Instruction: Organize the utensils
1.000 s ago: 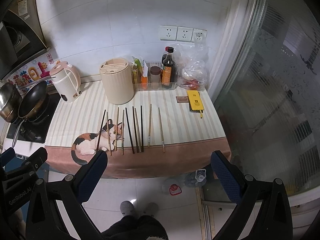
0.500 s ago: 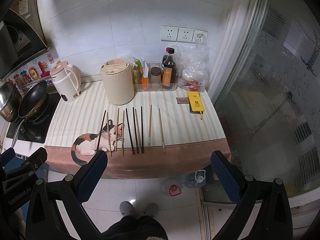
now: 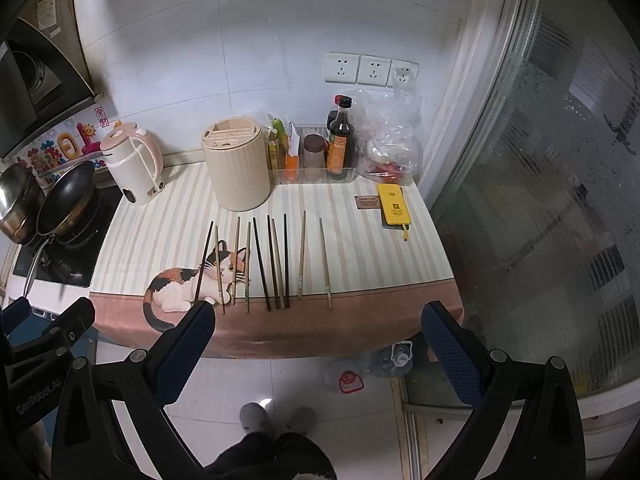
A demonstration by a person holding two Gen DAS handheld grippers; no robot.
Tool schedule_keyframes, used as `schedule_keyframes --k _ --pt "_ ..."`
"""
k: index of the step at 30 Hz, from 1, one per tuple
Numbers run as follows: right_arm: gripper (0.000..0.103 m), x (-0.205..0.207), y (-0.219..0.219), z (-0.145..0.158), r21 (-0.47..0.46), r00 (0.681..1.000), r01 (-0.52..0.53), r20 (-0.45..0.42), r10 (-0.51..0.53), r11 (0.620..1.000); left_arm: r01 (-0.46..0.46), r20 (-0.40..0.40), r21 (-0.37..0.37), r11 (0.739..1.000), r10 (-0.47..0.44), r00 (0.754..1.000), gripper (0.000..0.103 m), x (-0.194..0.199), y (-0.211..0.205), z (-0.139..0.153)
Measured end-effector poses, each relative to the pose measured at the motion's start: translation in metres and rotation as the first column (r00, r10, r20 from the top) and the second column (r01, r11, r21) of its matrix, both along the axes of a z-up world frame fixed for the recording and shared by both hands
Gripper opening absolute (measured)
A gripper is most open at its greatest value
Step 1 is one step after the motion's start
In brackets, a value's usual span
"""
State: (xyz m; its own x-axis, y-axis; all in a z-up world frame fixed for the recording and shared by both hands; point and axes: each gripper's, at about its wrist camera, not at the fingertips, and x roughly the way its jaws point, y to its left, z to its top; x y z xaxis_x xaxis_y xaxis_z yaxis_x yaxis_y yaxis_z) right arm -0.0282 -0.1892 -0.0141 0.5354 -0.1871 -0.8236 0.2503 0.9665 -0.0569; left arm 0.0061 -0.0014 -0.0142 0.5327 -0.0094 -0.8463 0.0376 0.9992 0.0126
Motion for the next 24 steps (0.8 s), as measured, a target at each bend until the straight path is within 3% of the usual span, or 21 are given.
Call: schedule_keyframes --k 6,12,16,20,23,24 --pt "0.103 0.006 -0.002 -0.002 0.002 1.000 0.003 0.003 -0.003 1.000 -0.024 0.023 0.004 1.000 0.024 0.999 0.103 0.006 0.000 -0.004" --pt "0.103 0.028 -0.015 -0.021 -0.001 0.999 0.024 0.031 -0.024 1.000 -0.090 0.139 0.103 0.991 0.076 0.987 0.103 0.036 -0.002 -0.026" --pt "0.103 0.057 -0.027 -0.052 -0.017 0.999 0.038 0.033 -0.037 0.999 -0.122 0.166 0.157 0.980 0.096 0.981 0.103 0.064 0.002 -0.055" --pt "0.102 0.095 -0.034 -0.099 -0.010 1.000 0.029 -0.010 -0.029 1.000 -0.138 0.131 0.209 0.968 0.112 0.985 0.103 0.095 0.006 -0.096" --pt "0.091 0.128 -0.038 -0.138 0.022 0.998 0.019 -0.061 -0.018 1.000 -0.127 0.068 0.231 0.965 0.115 0.991 0.103 0.120 0.009 -0.129" --pt "0.082 0.141 -0.039 -0.154 0.042 0.996 0.013 -0.086 -0.009 0.999 -0.124 0.044 0.237 0.964 0.116 0.992 0.103 0.128 0.011 -0.140"
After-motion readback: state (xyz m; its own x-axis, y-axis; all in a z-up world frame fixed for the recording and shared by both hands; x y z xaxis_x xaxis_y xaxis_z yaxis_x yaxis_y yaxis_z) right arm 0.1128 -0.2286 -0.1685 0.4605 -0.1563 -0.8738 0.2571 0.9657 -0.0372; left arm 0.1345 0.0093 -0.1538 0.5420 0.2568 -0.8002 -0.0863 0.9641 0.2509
